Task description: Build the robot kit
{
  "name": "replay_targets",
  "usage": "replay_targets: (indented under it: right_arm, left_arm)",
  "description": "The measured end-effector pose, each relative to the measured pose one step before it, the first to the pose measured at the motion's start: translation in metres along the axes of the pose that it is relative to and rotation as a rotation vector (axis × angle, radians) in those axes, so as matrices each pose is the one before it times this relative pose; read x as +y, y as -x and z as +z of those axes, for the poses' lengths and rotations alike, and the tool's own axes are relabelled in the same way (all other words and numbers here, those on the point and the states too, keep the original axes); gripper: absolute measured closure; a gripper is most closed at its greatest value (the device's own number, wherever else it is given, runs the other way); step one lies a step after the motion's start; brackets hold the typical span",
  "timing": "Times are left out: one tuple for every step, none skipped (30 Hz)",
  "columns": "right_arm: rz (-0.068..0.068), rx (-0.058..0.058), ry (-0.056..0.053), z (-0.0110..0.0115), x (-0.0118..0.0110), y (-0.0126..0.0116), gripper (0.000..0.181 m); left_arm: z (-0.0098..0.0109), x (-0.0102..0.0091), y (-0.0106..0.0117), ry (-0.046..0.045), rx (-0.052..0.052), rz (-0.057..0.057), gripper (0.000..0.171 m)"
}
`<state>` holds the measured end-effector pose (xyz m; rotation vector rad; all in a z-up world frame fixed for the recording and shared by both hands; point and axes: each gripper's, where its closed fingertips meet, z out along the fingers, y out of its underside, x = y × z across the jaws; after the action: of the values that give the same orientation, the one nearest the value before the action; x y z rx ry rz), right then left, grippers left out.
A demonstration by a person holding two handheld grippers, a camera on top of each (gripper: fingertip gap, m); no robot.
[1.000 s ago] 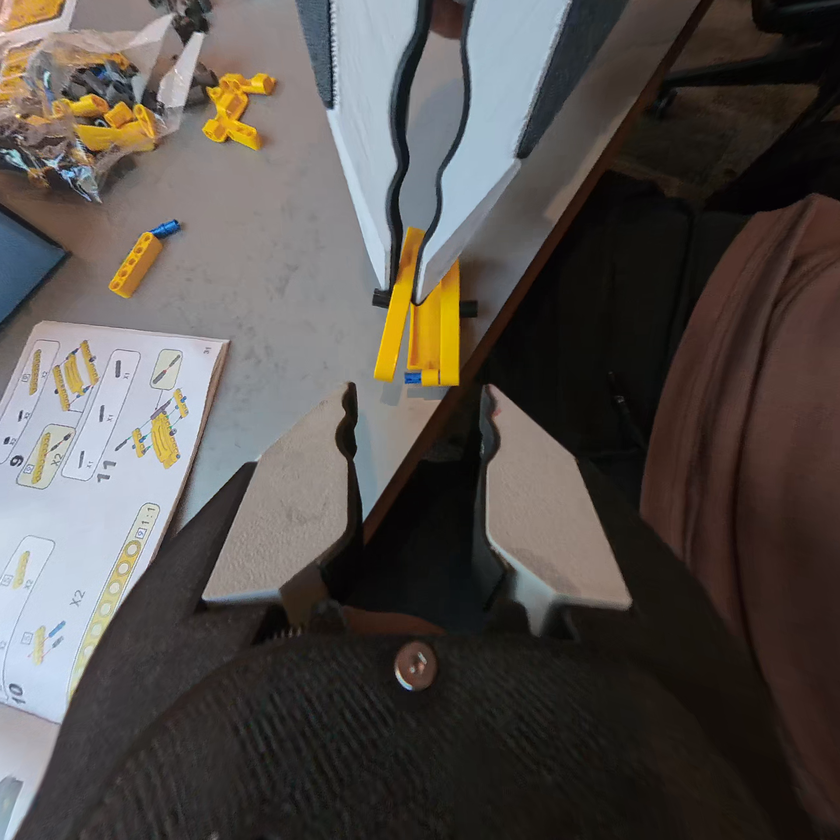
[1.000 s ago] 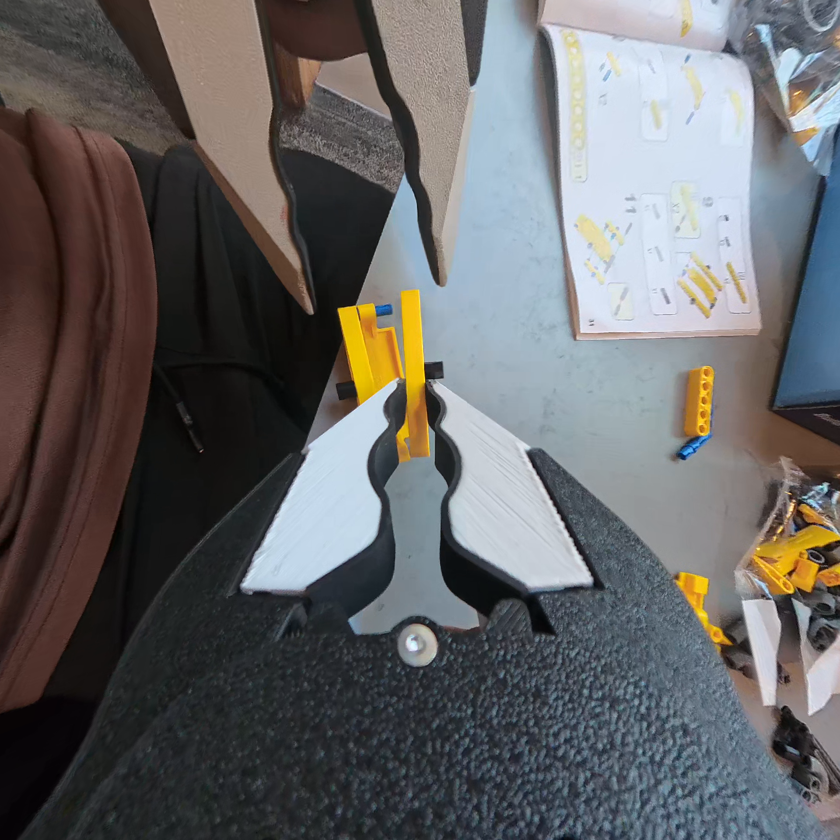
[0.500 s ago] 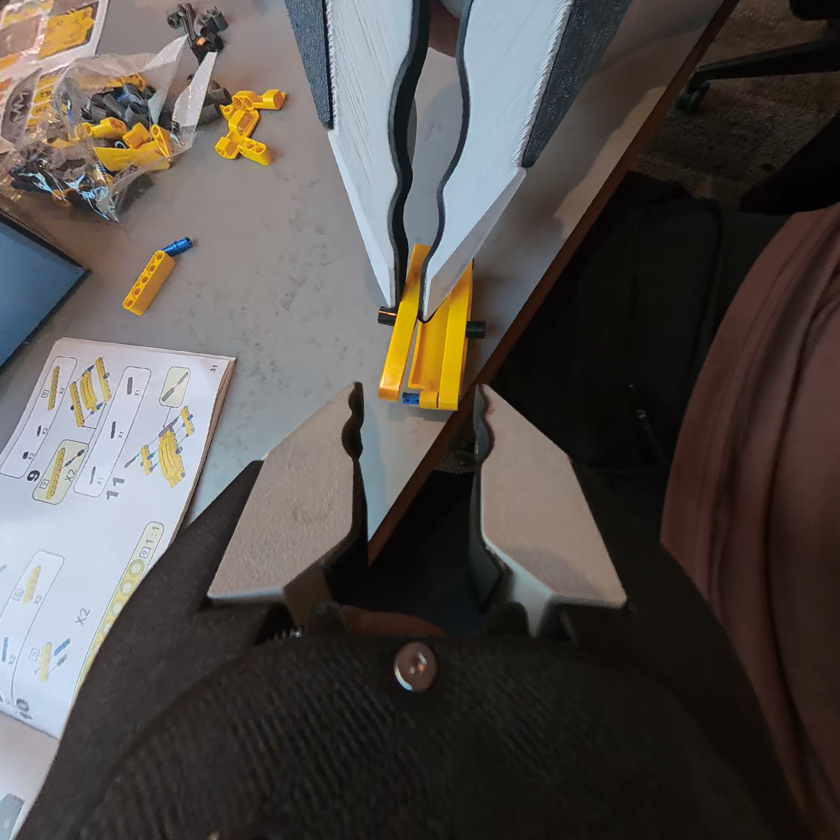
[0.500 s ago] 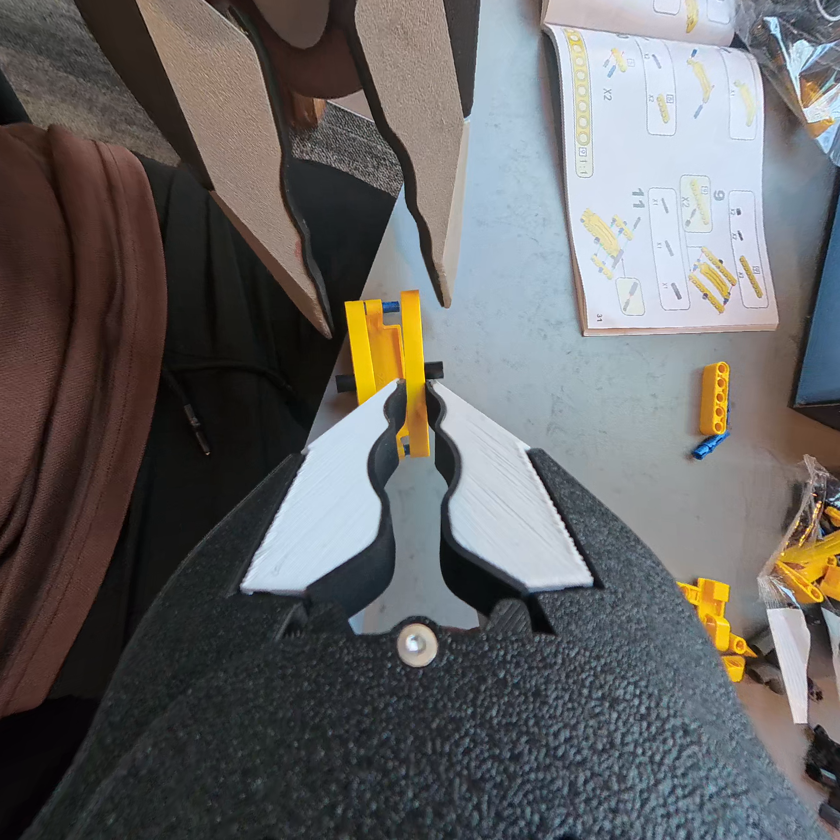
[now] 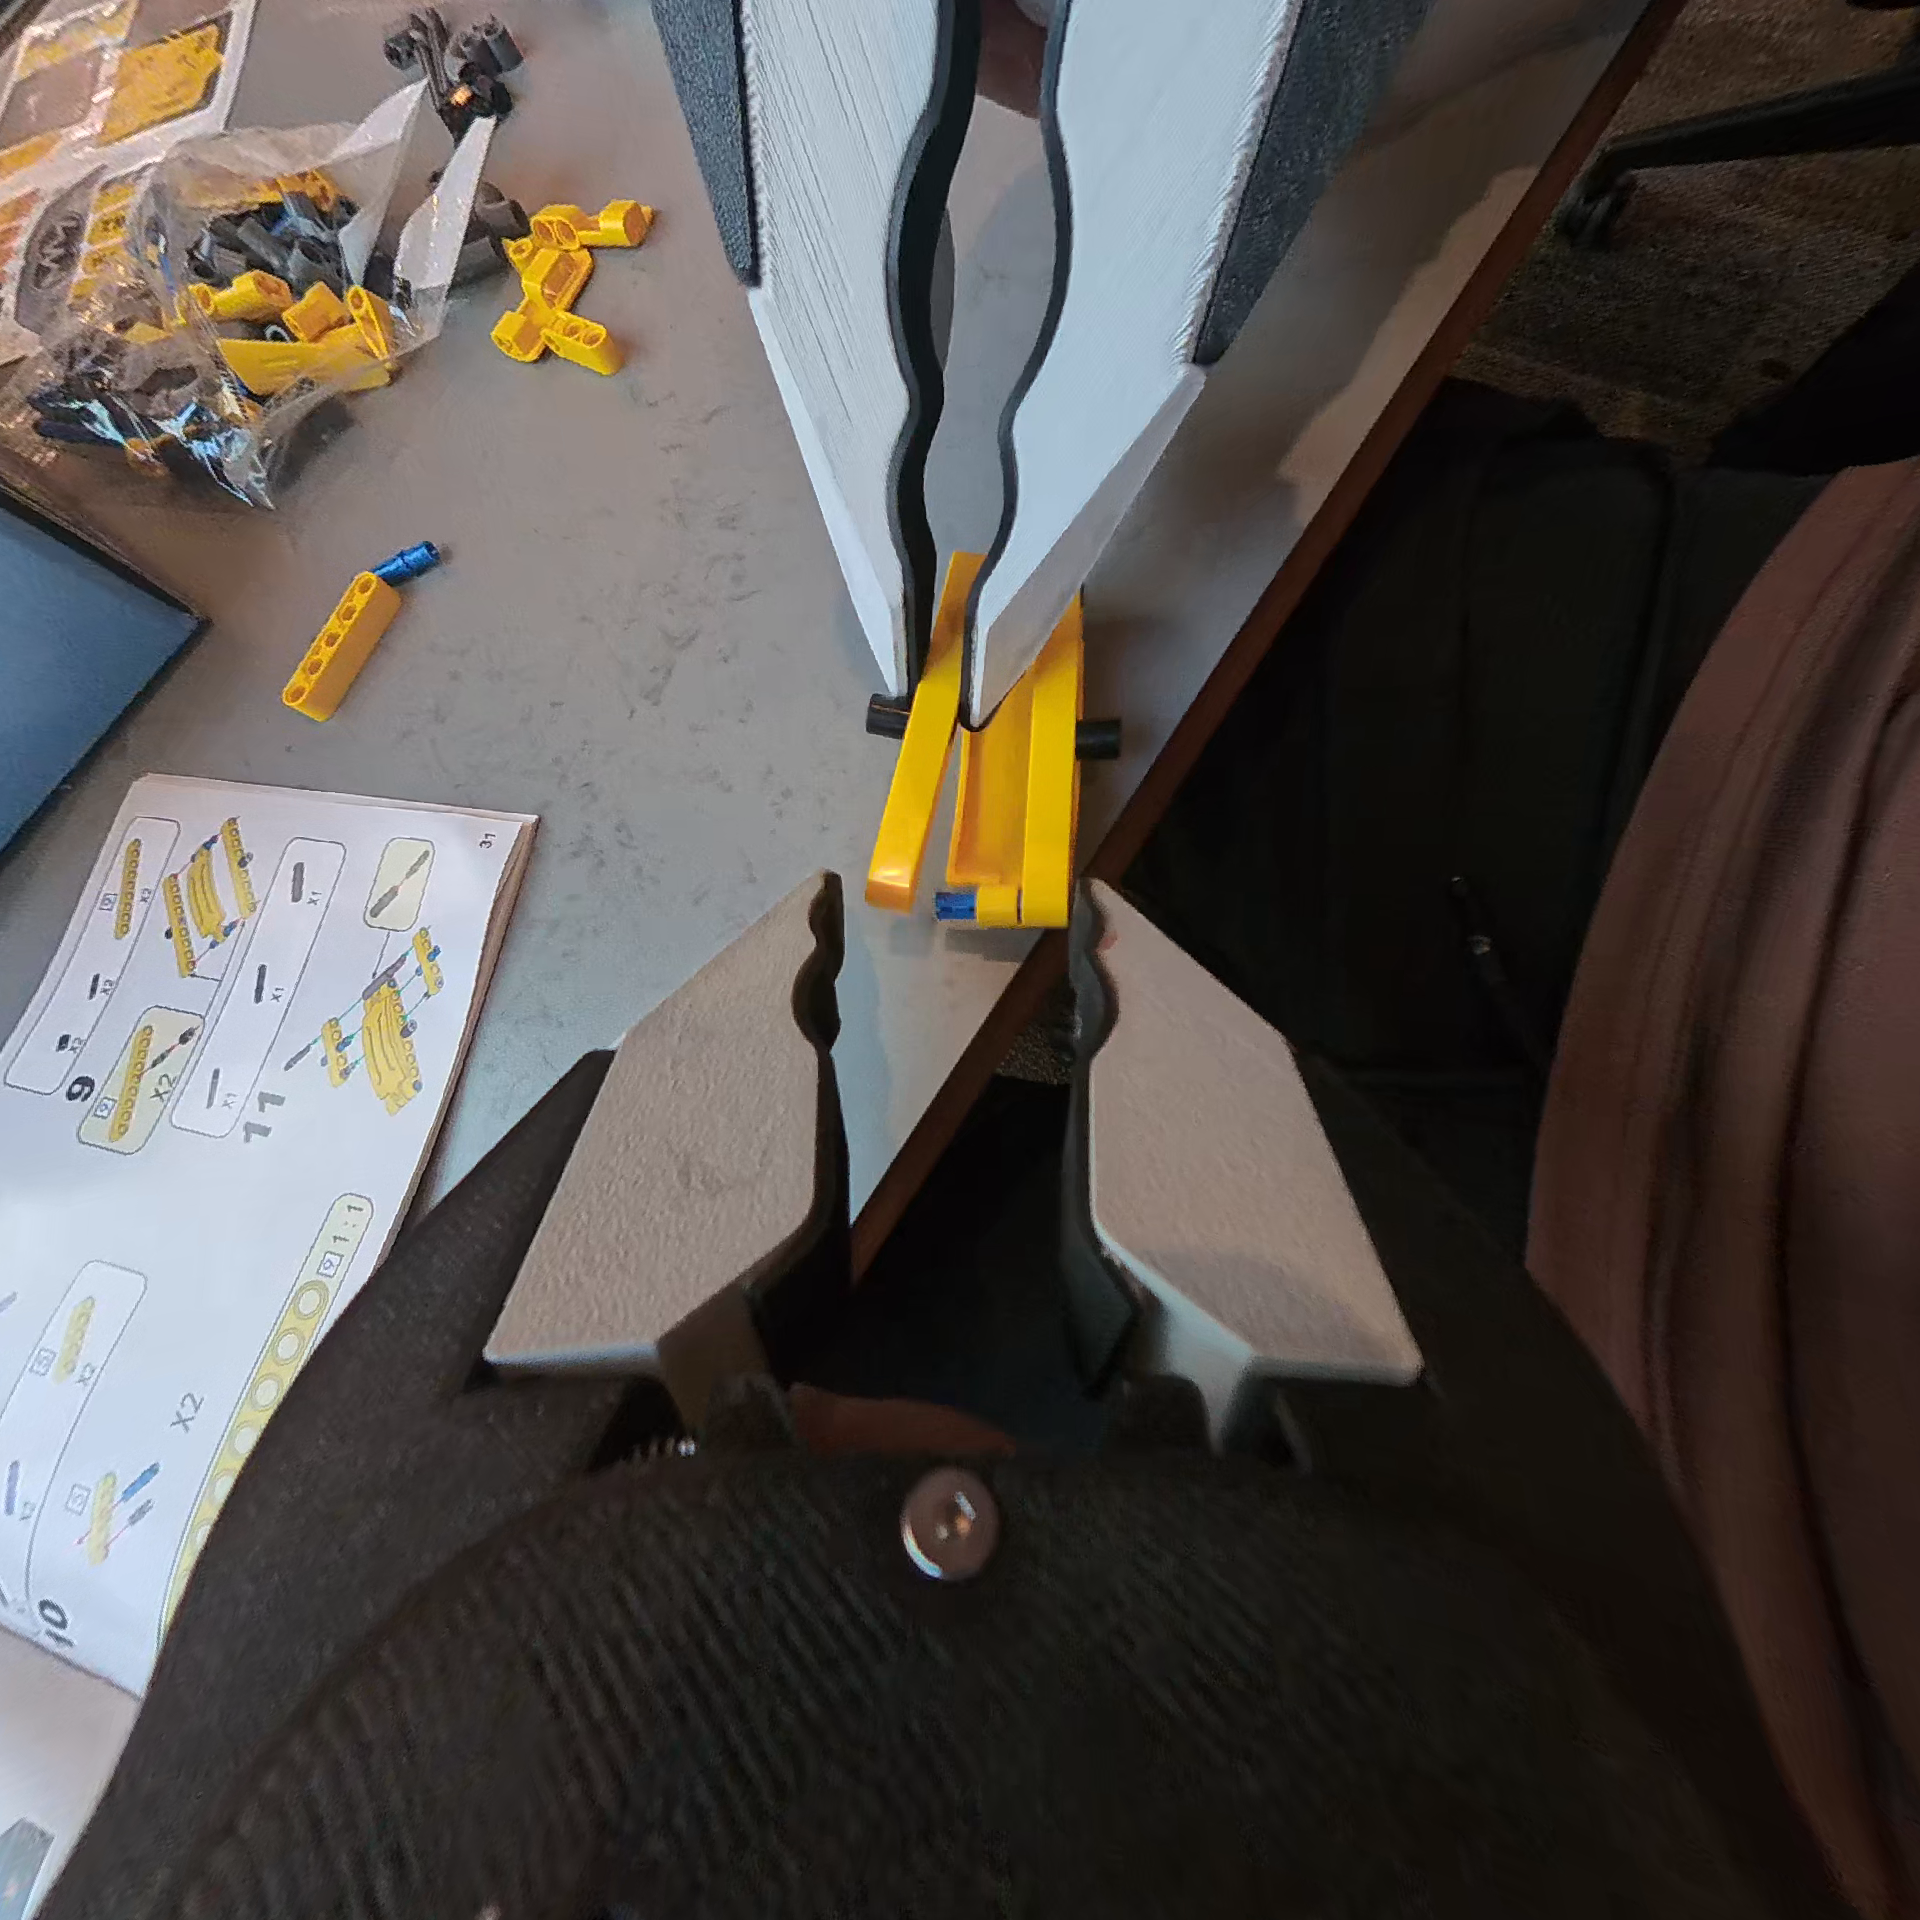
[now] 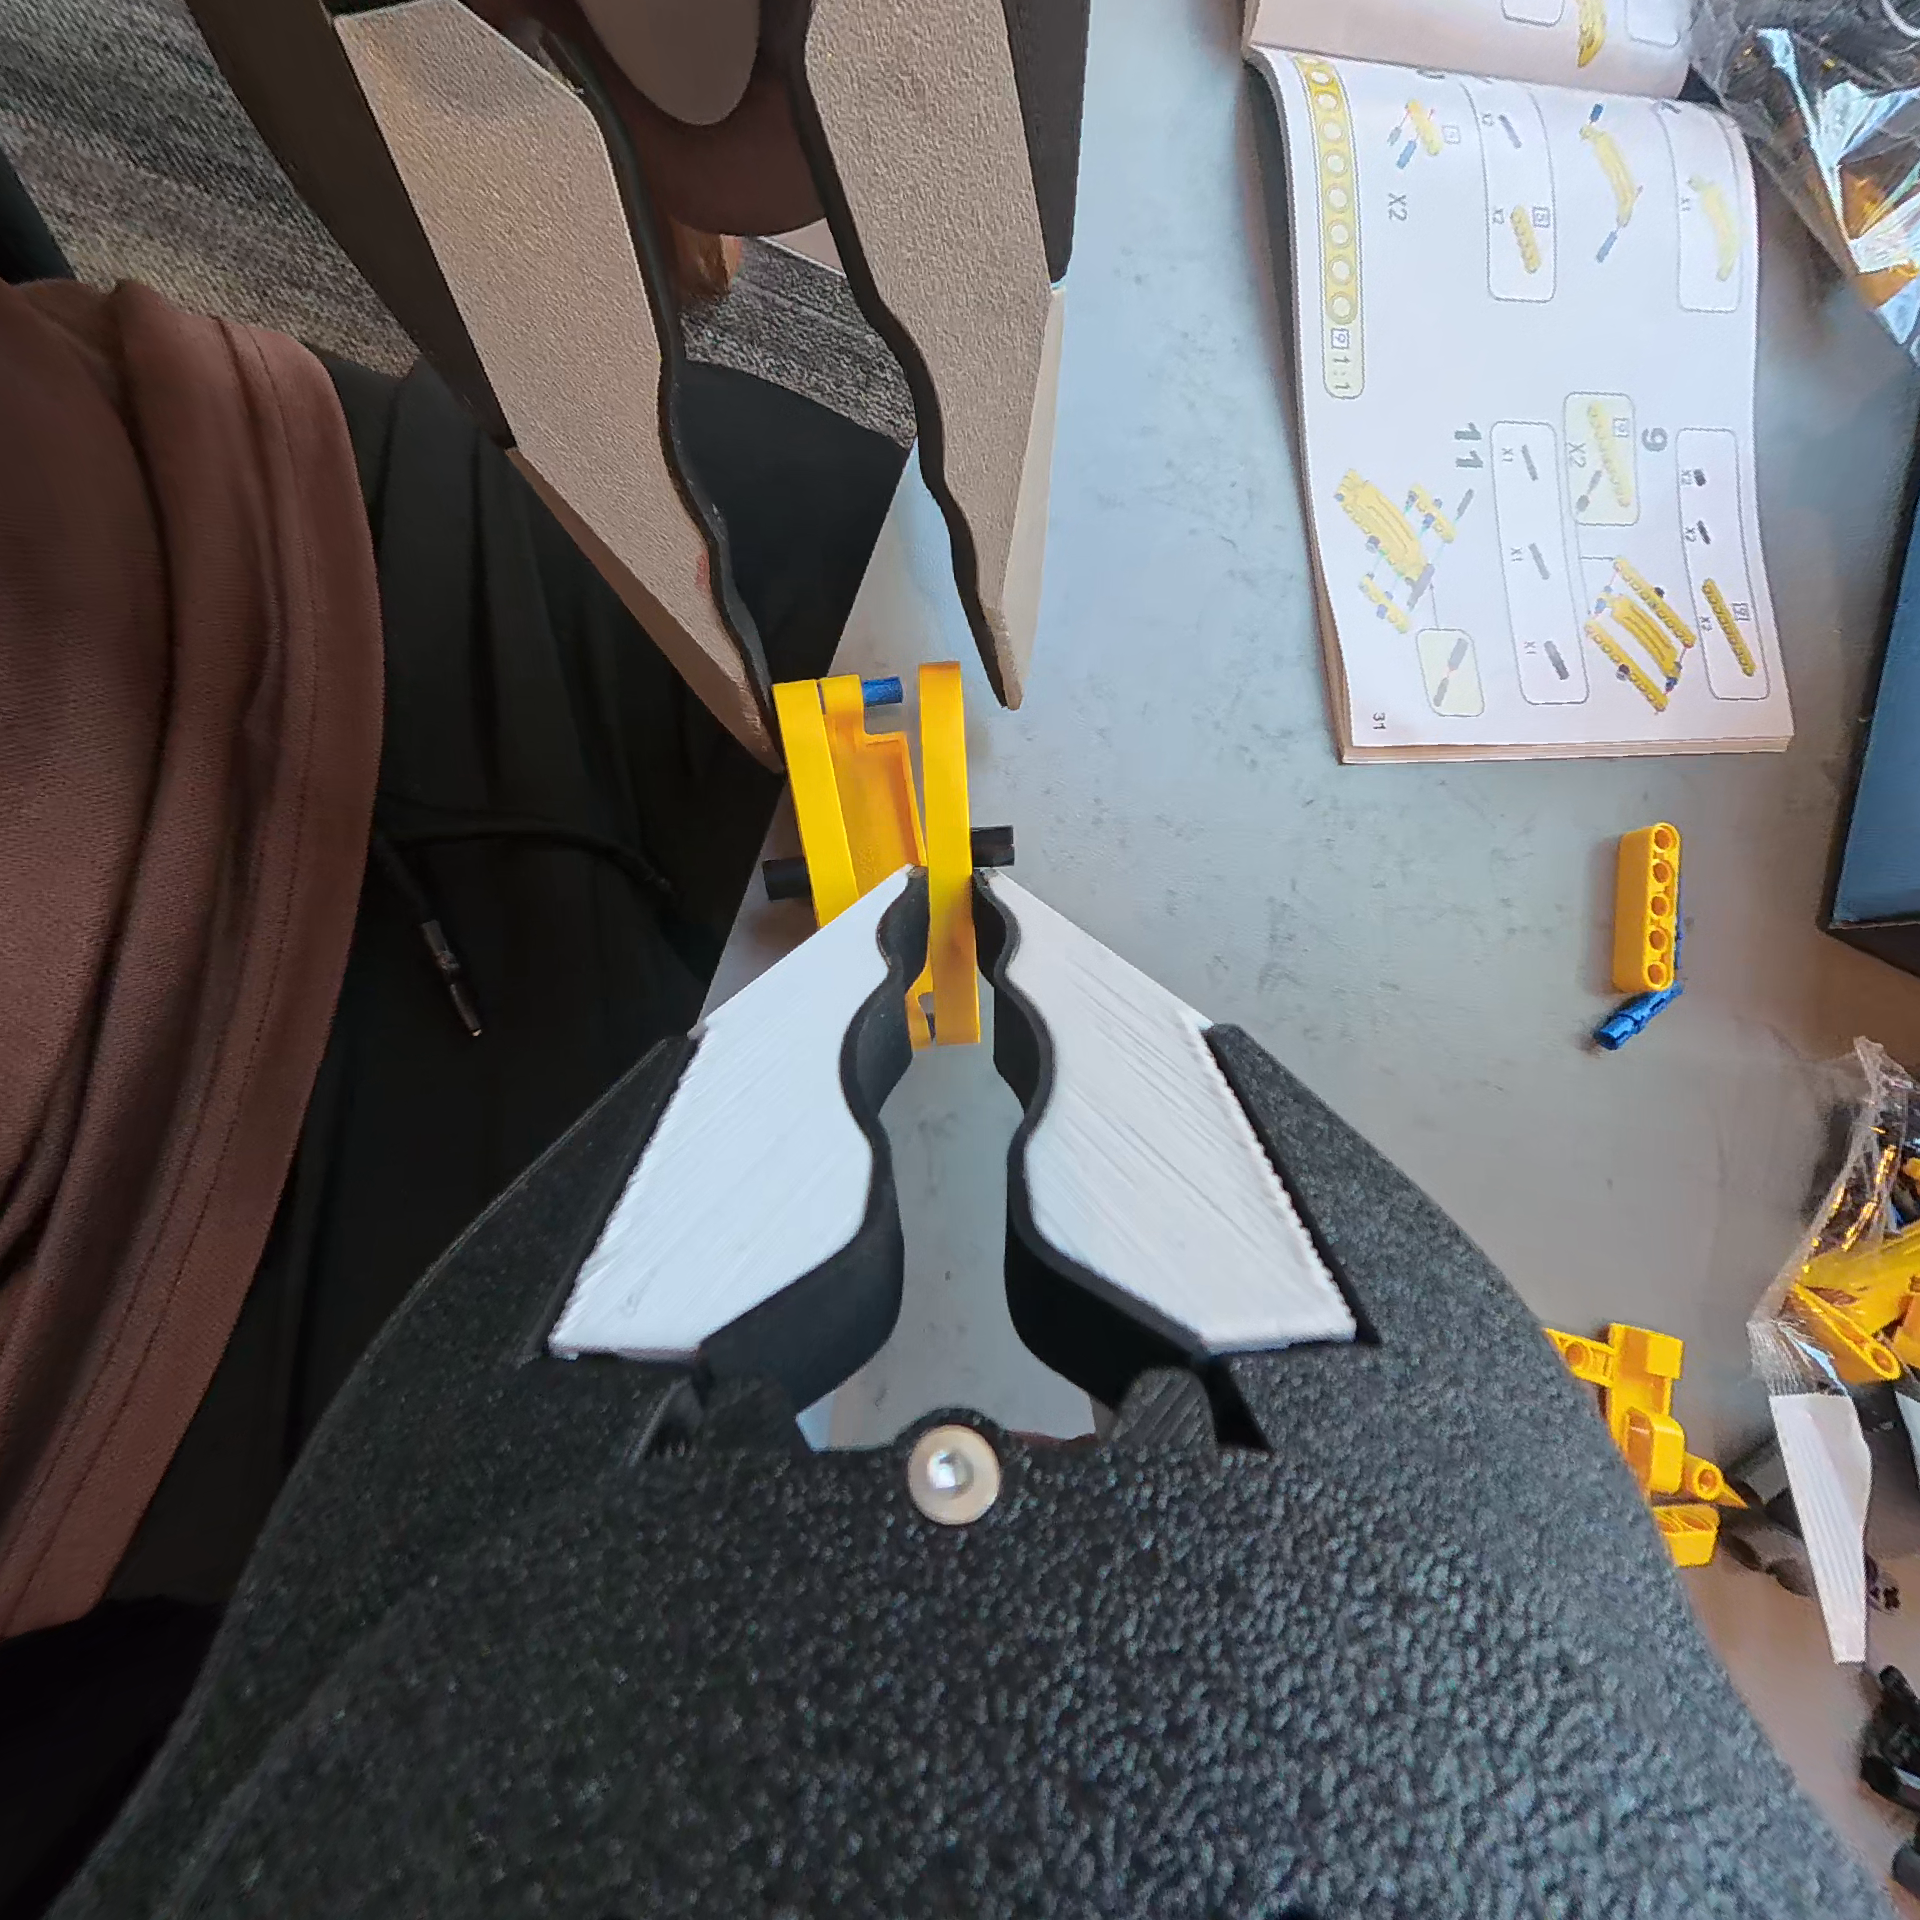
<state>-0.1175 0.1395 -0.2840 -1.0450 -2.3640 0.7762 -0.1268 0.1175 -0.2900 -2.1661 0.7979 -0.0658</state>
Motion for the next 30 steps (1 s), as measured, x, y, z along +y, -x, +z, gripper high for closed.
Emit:
replay_targets:
  right_arm:
    - [0.0015, -0.0003, -0.0036, -0.00087, -0.00020, -0.00022, 0.173]
    - [-0.0005, 0.0007, -0.0013, -0.00051, 0.00017, -0.00002, 0.173]
    - [-0.0021, 0.0028, -0.0003, -0.00020, 0.00028, -0.00022, 0.173]
    - [-0.0016, 0.0021, 0.0007, 0.00008, 0.00016, -0.00002, 0.173]
    - [-0.0011, -0.0010, -0.0001, 0.00024, -0.00023, 0.00046, 0.173]
    - [-0.0014, -0.0010, -0.0002, 0.00023, -0.00042, 0.00057, 0.173]
    - [-0.0013, -0.0004, 0.0008, 0.00025, -0.00033, 0.00030, 0.173]
    - [-0.0010, -0.0017, 0.0019, 0.00041, -0.00015, 0.00056, 0.173]
    - [-0.0007, -0.0014, 0.0027, 0.00022, 0.00029, 0.00044, 0.173]
    - [-0.0006, -0.0005, 0.0030, 0.00033, 0.00063, 0.00036, 0.173]
    - [-0.0005, -0.0001, 0.0015, 0.00017, 0.00046, 0.00018, 0.173]
    - [0.0002, -0.0005, 0.0019, 0.00018, 0.00064, 0.00023, 0.173]
    - [0.0002, 0.0002, -0.0001, -0.00006, 0.00021, 0.00005, 0.173]
    - [0.0003, -0.0003, -0.0017, -0.00018, -0.00021, 0.00008, 0.173]
    - [-0.0004, -0.0004, -0.0037, -0.00029, -0.00069, 0.00012, 0.173]
    - [-0.0005, 0.0000, -0.0034, -0.00037, -0.00059, 0.00013, 0.173]
    - [0.0003, 0.0002, 0.0003, -0.00017, -0.00008, -0.00004, 0.173]
    - [0.0000, 0.0006, 0.0001, 0.00000, 0.00019, -0.00022, 0.173]
    - [0.0007, -0.0008, -0.0008, 0.00014, 0.00013, 0.00003, 0.173]
    - [0.0014, -0.0017, 0.0011, 0.00032, 0.00048, 0.00028, 0.173]
    - [-0.0002, 0.0008, 0.0014, 0.00037, 0.00059, -0.00016, 0.173]
    - [-0.0002, 0.0003, -0.0006, 0.00019, 0.00004, -0.00002, 0.173]
    - [0.0005, -0.0009, 0.0005, -0.00001, 0.00008, 0.00002, 0.173]
    - [0.0004, -0.0014, -0.0002, 0.00003, -0.00020, 0.00022, 0.173]
    - [-0.0004, -0.0004, -0.0010, -0.00001, -0.00009, 0.00023, 0.173]
    - [-0.0008, 0.0007, -0.0006, 0.00003, 0.00003, 0.00006, 0.173]
    - [0.0001, -0.0007, -0.0005, -0.00011, 0.00009, 0.00016, 0.173]
    - [0.0008, -0.0016, -0.0004, -0.00012, 0.00010, 0.00033, 0.173]
    - [-0.0001, -0.0007, -0.0010, -0.00012, -0.00010, 0.00020, 0.173]
    - [-0.0009, -0.0001, -0.0007, -0.00008, 0.00018, 0.00007, 0.173]
  left_arm:
    - [-0.00007, -0.00026, -0.00004, -0.00088, 0.0004, -0.0004, 0.131]
    - [0.00007, -0.00013, 0.00006, -0.00095, -0.0002, 0.0005, 0.131]
    - [0.00013, 0.00014, 0.00012, -0.00037, -0.0004, 0.0005, 0.132]
    - [0.00024, 0.00031, -0.00014, 0.00139, 0.0010, -0.0007, 0.132]
    - [0.00030, 0.00048, -0.00007, 0.00239, 0.0004, -0.0014, 0.131]
    - [0.00027, 0.00066, -0.00031, 0.00365, 0.0011, -0.0001, 0.130]
    - [0.00017, 0.00031, -0.00031, 0.00254, 0.0000, 0.0022, 0.129]
    - [0.00022, -0.00002, -0.00029, -0.00009, -0.0016, 0.0039, 0.130]
    - [0.00007, 0.00004, -0.00007, 0.00016, -0.0020, 0.0037, 0.130]
    - [0.00012, 0.00011, 0.00007, 0.00096, -0.0022, 0.0026, 0.131]
    - [0.00005, 0.00003, -0.00004, -0.00027, -0.0003, 0.0011, 0.132]
    - [-0.00007, -0.00007, -0.00006, -0.00040, 0.0005, -0.0012, 0.132]
    - [0.00002, -0.00017, 0.00015, -0.00114, 0.0000, -0.0011, 0.132]
    - [-0.00027, -0.00034, 0.00016, -0.00273, -0.0005, 0.0005, 0.133]
    - [-0.00013, -0.00041, 0.00011, -0.00294, -0.0007, 0.0020, 0.134]
    - [-0.00011, -0.00024, -0.00009, -0.00225, 0.0006, 0.0020, 0.134]
    - [-0.00009, -0.00011, 0.00011, -0.00064, -0.0010, 0.0001, 0.134]
    - [-0.00008, -0.00005, 0.00005, 0.00018, 0.0001, 0.0006, 0.135]
    - [-0.00008, -0.00002, -0.00017, -0.00116, 0.0015, 0.0010, 0.135]
    - [-0.00014, -0.00020, -0.00039, -0.00193, 0.0023, 0.0011, 0.136]
    - [-0.00019, -0.00018, -0.00022, -0.00209, 0.0009, 0.0018, 0.137]
    - [-0.00017, -0.00012, -0.00013, -0.00098, 0.0003, 0.0020, 0.138]
    - [-0.00005, 0.00012, -0.00010, 0.00009, -0.0002, 0.0012, 0.138]
    - [0.00004, 0.00025, -0.00034, 0.00080, 0.0013, 0.0003, 0.138]
    - [0.00001, 0.00009, -0.00022, -0.00022, 0.0014, 0.0007, 0.139]
    - [0.00004, -0.00013, -0.00037, -0.00162, 0.0016, 0.0029, 0.140]
    - [-0.00007, 0.00000, -0.00011, -0.00061, -0.0009, 0.0035, 0.140]
    - [0.00005, 0.00006, -0.00017, 0.00040, -0.0010, 0.0043, 0.140]
    - [-0.00002, -0.00001, -0.00005, 0.00044, -0.0016, 0.0044, 0.140]
    - [-0.00004, -0.00018, 0.00013, -0.00063, -0.0021, 0.0046, 0.140]
